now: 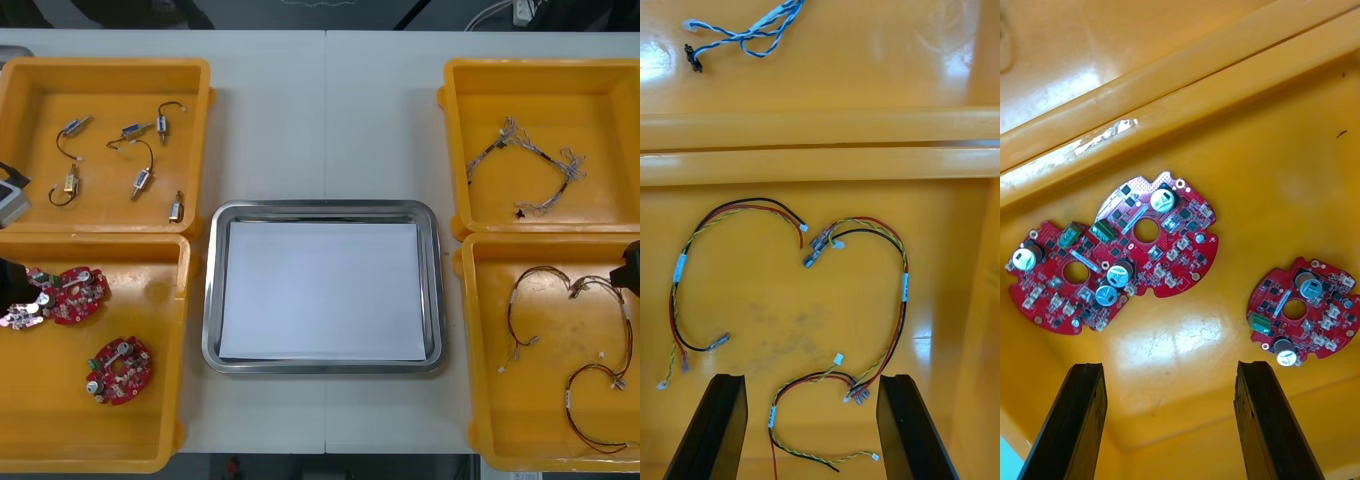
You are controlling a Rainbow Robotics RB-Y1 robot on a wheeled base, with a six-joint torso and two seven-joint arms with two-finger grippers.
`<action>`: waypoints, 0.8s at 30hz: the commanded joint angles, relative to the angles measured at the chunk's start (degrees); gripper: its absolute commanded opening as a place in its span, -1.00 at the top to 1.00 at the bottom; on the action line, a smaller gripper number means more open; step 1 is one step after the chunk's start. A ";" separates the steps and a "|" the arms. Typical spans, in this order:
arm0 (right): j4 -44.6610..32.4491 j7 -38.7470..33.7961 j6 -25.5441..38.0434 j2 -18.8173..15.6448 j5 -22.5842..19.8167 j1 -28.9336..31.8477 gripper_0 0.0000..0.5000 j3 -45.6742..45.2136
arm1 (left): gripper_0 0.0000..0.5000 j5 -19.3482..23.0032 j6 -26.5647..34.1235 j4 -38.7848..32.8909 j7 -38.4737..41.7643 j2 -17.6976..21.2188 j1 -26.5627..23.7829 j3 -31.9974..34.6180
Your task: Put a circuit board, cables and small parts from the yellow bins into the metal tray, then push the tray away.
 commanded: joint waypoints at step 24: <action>13.24 12.76 -18.50 -3.75 2.82 8.14 -1.00 0.46 | -1.00 12.02 -30.66 19.62 -37.19 14.34 9.37 -5.10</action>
